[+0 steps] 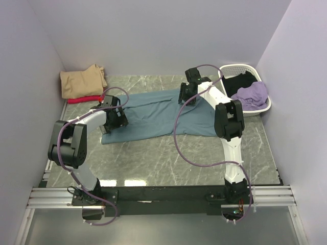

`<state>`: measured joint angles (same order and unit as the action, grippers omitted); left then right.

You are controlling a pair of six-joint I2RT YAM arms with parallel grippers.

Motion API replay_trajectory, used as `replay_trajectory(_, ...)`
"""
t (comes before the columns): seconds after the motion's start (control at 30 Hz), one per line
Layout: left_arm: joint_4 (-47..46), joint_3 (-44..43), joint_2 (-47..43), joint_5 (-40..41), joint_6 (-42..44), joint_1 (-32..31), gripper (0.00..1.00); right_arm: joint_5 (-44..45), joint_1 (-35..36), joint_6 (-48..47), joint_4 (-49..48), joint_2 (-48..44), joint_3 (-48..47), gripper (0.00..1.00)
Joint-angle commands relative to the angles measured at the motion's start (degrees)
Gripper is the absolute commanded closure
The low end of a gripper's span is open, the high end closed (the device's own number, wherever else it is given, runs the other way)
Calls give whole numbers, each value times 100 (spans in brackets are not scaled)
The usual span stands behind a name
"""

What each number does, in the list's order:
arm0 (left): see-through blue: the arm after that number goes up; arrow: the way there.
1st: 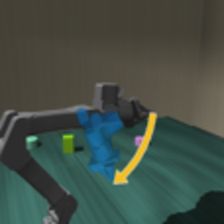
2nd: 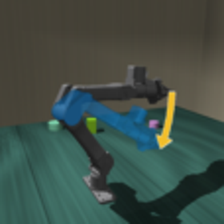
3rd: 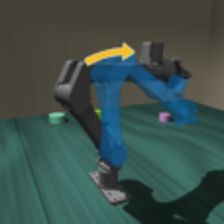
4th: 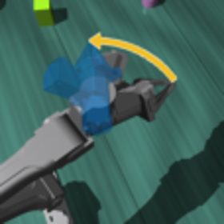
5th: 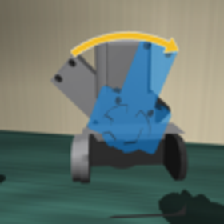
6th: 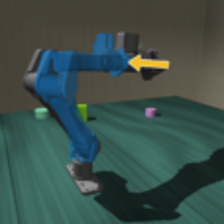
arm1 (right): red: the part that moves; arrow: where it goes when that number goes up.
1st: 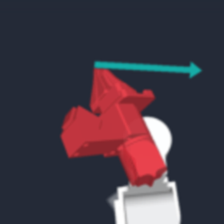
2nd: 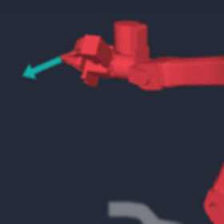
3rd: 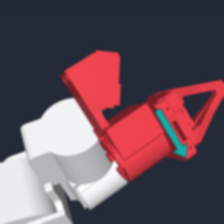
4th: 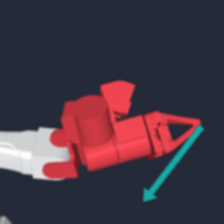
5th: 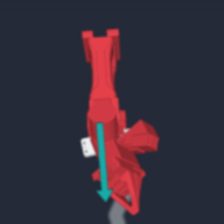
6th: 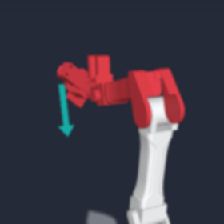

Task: Fold and stack the t-shirts
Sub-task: Fold the tshirt

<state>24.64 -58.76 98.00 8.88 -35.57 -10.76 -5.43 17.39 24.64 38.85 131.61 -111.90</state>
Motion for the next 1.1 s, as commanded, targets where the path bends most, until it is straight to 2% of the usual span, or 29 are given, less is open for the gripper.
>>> replay_trajectory(0.0, -48, -162, 62, -27, 68, -31, 1, 236, 45, -56, 149, 163, -394, 46)
replay_trajectory(0.13, -39, -179, 88, -18, 68, -22, 0, 165, 63, -74, 158, 233, -491, 52)
replay_trajectory(0.2, -30, -179, 114, -18, 77, -22, 0, 148, 63, -56, 97, 233, -474, 60)
replay_trajectory(0.4, -12, -179, 141, -18, 86, -31, 1, 104, 81, -47, 185, 365, -632, 64)
replay_trajectory(0.43, -12, -179, 158, -10, 77, -22, 0, 104, 72, -56, 167, 357, -632, 69)
replay_trajectory(0.5, -12, -197, 167, -18, 77, -31, 1, 60, 72, -47, 149, 365, -649, 75)
replay_trajectory(0.63, -12, -206, 176, -27, 94, -31, 0, -45, 89, -65, 149, 400, -693, 97)
replay_trajectory(0.83, -21, -153, 167, -1, 86, -31, 0, -361, 89, -100, -71, 234, -640, 100)
replay_trajectory(1.07, -39, -179, 202, -45, 86, -31, 0, -459, 107, -153, 237, 444, -1413, 100)
